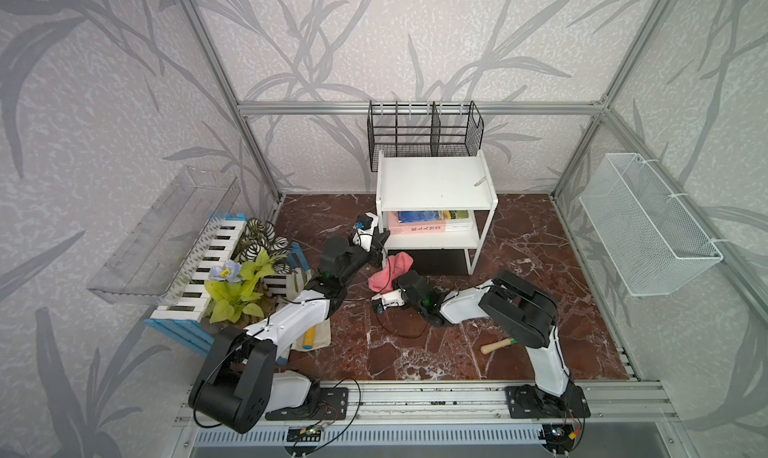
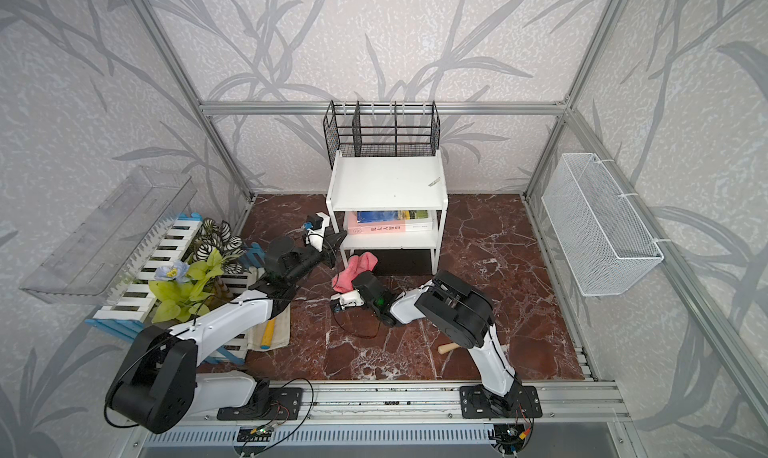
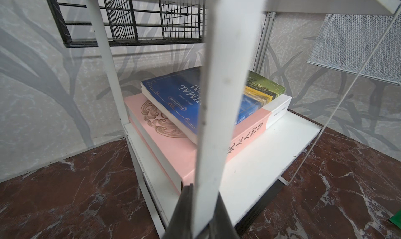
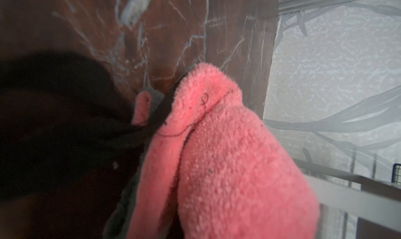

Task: Wipe the bookshelf clean with a cloth
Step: Wipe the dust from the shelf.

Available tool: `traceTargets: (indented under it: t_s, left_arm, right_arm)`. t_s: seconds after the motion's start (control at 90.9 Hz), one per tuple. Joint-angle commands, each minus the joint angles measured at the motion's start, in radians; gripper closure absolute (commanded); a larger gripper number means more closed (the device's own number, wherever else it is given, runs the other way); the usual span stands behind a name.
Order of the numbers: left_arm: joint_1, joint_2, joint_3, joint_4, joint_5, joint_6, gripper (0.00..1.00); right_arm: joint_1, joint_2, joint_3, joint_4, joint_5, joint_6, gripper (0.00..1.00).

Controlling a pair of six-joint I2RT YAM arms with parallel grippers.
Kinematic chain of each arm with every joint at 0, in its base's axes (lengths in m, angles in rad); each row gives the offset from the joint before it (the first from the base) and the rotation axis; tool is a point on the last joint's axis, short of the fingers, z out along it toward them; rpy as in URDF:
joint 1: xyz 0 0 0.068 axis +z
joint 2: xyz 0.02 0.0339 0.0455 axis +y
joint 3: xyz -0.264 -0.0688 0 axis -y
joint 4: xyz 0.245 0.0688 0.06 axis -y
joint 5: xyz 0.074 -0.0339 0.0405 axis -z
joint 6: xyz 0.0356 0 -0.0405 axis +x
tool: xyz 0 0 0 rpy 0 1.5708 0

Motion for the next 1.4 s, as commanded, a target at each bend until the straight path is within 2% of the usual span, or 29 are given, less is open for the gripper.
traceTargets:
  t_s: [0.0, 0.088, 0.154, 0.308, 0.374, 0.44, 0.506, 0.627, 0.77, 0.88, 0.968, 1.034, 1.188, 1.264, 1.352, 1.385]
  left_arm:
    - [0.01, 0.067, 0.067, -0.056, -0.162, -0.168, 1.0]
    - [0.009, 0.066, 0.071, -0.063, -0.152, -0.17, 1.0]
    - [0.009, 0.061, 0.068, -0.062, -0.153, -0.175, 1.0]
    - [0.008, 0.059, 0.062, -0.07, -0.16, -0.172, 1.0]
    - [0.009, 0.059, 0.064, -0.079, -0.166, -0.167, 1.0]
    - [0.008, 0.059, 0.065, -0.086, -0.169, -0.161, 1.0]
    - [0.009, 0.058, 0.065, -0.089, -0.169, -0.161, 1.0]
    - [0.009, 0.063, 0.064, -0.084, -0.182, -0.174, 1.0]
    - [0.008, 0.069, 0.062, -0.077, -0.186, -0.178, 1.0]
    - [0.008, 0.072, 0.063, -0.079, -0.197, -0.177, 1.0]
    - [0.009, 0.077, 0.061, -0.079, -0.219, -0.181, 1.0]
    - [0.008, 0.085, 0.065, -0.09, -0.237, -0.187, 1.0]
    - [0.01, 0.096, 0.079, -0.109, -0.262, -0.172, 1.0]
    - [0.011, 0.097, 0.09, -0.123, -0.271, -0.161, 1.0]
    - [0.01, 0.098, 0.094, -0.125, -0.258, -0.153, 1.0]
    - [0.01, 0.097, 0.096, -0.126, -0.247, -0.152, 1.0]
  right_arm:
    - [-0.006, -0.188, 0.006, -0.047, -0.019, 0.053, 1.0]
    - [-0.002, -0.293, 0.039, -0.114, -0.096, 0.104, 1.0]
    - [0.0, -0.29, 0.032, -0.043, -0.107, 0.102, 1.0]
    - [-0.001, -0.08, 0.03, -0.04, -0.04, 0.08, 1.0]
    - [0.004, 0.025, -0.021, 0.088, 0.009, 0.058, 1.0]
    - [0.011, 0.053, -0.037, 0.222, 0.071, 0.027, 1.0]
    - [0.01, -0.006, -0.016, 0.203, 0.095, 0.065, 1.0]
    - [0.01, -0.151, 0.019, 0.108, 0.047, 0.133, 1.0]
    - [0.016, -0.246, 0.027, 0.097, 0.037, 0.102, 1.0]
    - [-0.002, -0.255, 0.03, 0.041, 0.065, 0.089, 1.0]
    - [-0.029, -0.278, -0.03, 0.066, 0.142, 0.084, 1.0]
    - [-0.1, -0.334, -0.104, 0.05, 0.197, 0.117, 1.0]
    - [-0.23, -0.589, -0.287, -0.061, 0.264, 0.218, 1.0]
    - [-0.246, -0.69, -0.318, -0.166, 0.196, 0.243, 1.0]
    - [-0.222, -0.735, -0.294, -0.224, -0.014, 0.309, 1.0]
    - [-0.212, -0.729, -0.281, -0.219, -0.057, 0.324, 1.0]
